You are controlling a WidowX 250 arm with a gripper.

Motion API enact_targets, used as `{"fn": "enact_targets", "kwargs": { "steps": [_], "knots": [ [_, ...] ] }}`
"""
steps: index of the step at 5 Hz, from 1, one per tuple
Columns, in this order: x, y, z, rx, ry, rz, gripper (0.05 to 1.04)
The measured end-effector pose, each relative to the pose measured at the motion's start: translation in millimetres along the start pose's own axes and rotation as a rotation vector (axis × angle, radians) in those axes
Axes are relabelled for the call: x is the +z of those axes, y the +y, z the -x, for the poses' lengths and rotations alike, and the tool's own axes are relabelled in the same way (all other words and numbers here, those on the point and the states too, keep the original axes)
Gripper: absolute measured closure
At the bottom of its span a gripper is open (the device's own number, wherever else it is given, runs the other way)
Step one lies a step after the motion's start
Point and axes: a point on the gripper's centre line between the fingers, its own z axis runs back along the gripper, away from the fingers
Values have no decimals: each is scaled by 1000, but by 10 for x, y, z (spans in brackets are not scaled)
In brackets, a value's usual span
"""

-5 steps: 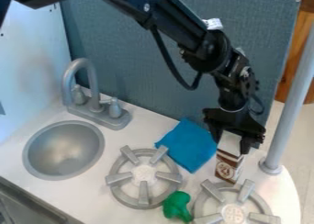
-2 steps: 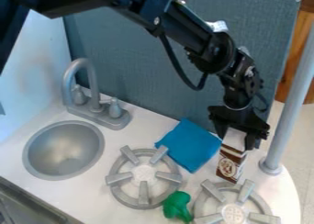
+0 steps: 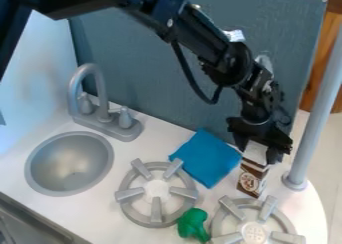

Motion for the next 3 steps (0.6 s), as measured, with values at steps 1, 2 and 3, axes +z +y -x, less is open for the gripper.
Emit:
{"fn": "enact_targets", "kwargs": {
  "steps": [1, 2, 3],
  "knots": [
    [-16, 17, -28, -26, -39, -7, 265],
    [-14, -3, -74, -26, -68, 1, 221],
    [-15, -5, -94, -26, -85, 3, 73]
  ]
}}
